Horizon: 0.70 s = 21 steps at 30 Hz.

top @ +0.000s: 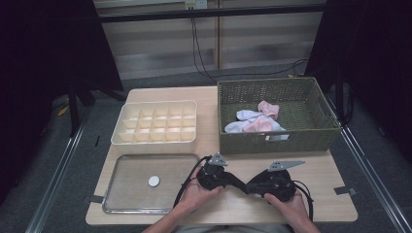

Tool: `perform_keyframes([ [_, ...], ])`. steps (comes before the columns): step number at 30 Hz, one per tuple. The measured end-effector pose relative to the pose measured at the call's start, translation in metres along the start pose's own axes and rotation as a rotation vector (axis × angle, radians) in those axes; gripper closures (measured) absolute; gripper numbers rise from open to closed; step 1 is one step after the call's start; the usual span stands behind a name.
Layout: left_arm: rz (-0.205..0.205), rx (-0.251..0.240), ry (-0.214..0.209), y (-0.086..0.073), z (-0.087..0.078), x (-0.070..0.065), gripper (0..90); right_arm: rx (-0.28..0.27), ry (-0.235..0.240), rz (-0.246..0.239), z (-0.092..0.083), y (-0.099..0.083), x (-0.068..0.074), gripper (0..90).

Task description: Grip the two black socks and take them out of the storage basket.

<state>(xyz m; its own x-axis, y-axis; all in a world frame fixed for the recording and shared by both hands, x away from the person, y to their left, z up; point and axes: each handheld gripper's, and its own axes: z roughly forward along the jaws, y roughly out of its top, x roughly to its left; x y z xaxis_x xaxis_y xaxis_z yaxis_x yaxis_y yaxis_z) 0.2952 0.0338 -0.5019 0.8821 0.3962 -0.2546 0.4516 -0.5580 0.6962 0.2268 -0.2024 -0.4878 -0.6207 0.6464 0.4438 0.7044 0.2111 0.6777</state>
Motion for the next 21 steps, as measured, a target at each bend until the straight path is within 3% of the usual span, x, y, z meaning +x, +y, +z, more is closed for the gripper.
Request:
perform_keyframes([
  [11,0.02,0.006,0.01,-0.004,-0.01,0.0,76.1,0.078,-0.046,-0.002,0.01,-0.007,-0.004,87.6],
  [14,-0.02,-0.038,-0.06,-0.006,-0.021,0.001,66.3,0.081,-0.05,-0.006,0.011,-0.008,-0.005,87.6],
  [16,-0.017,-0.061,-0.075,-0.005,-0.028,0.002,60.8,0.08,-0.051,-0.002,0.011,-0.008,-0.006,87.6],
  [20,-0.071,-0.098,-0.13,-0.004,-0.035,0.006,50.7,0.08,-0.052,-0.004,0.013,-0.008,-0.006,87.7],
  [21,-0.078,-0.098,-0.126,-0.004,-0.035,0.007,49.8,0.08,-0.052,-0.004,0.013,-0.008,-0.006,87.6],
])
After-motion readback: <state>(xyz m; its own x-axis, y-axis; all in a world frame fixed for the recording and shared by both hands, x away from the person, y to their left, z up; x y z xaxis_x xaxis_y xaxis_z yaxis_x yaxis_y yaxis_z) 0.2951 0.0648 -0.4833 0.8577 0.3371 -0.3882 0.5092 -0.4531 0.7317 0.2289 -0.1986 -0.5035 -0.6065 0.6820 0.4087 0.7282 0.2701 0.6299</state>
